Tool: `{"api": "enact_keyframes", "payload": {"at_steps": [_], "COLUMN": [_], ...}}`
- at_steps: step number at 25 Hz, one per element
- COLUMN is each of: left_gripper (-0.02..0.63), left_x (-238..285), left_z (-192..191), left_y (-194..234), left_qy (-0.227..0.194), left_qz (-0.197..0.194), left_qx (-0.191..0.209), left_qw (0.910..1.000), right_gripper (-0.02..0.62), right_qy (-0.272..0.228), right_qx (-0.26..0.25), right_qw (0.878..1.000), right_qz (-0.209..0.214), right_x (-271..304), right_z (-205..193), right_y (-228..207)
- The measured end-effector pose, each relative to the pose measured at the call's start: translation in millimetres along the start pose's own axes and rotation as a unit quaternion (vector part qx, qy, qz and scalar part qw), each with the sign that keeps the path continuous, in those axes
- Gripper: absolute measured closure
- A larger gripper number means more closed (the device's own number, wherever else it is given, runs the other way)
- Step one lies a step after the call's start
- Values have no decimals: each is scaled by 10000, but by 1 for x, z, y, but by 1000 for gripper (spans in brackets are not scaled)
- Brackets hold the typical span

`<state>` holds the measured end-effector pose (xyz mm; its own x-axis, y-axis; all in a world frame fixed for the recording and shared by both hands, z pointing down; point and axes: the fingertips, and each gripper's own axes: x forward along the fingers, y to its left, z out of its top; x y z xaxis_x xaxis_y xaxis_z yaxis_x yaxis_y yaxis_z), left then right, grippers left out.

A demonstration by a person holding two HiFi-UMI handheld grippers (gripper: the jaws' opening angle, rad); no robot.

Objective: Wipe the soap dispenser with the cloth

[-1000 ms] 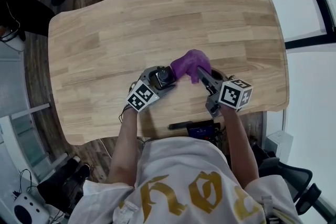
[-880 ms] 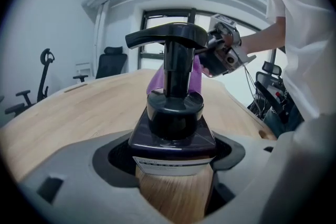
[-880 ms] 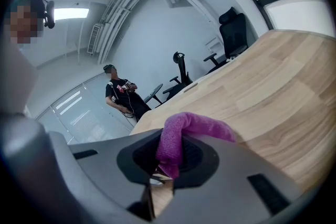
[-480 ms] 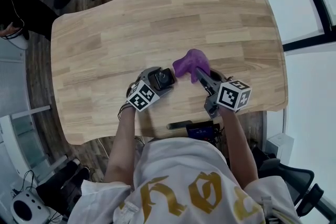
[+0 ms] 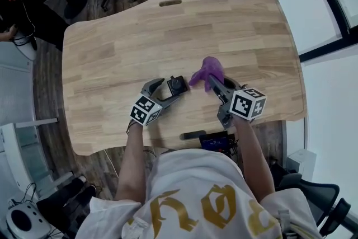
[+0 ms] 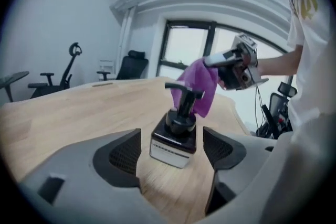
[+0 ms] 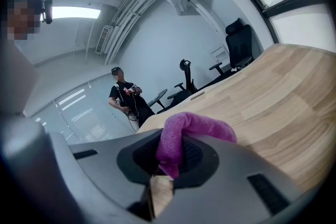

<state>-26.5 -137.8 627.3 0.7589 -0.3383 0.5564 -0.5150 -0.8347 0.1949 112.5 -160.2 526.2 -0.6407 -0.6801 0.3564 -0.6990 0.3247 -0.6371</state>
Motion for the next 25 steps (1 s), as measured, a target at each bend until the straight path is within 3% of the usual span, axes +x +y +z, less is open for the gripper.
{"api": "enact_keyframes", "payload": {"at_steps": [5,9,10,12,15,19,25], "left_gripper": [245,259,298,598,598,598,598], "left_x": [-45,-73,-80,-92,-103,-116,-123], "left_z": [49,85,94,107,115,123,136], "left_y": [-4,-23,-25,-28,-43,-64,-102], "left_qy": [-948,-1147,-1202,-1326,-1491,-1497,-1704], "left_qz": [413,440,557,798,923,1521,1344], "left_qx": [-332,1,94,157,-78,-78,-346], "left_qw": [9941,9924,9911,9878,9845,9769,9756], "right_gripper": [555,555,555,555,555,555,555], "right_qy": [-142,-588,-671,-805,-931,-1114,-1202], "right_qx": [-338,-536,-548,-512,-589,-970,-2030], "right_qw": [9993,9968,9962,9954,9938,9890,9702], "right_qz": [17,76,42,11,124,102,-560], "right_x": [-8,-23,-27,-37,-53,-78,-107], "right_z": [3,8,8,7,0,-4,-6], "right_y": [25,52,57,68,89,106,114]}}
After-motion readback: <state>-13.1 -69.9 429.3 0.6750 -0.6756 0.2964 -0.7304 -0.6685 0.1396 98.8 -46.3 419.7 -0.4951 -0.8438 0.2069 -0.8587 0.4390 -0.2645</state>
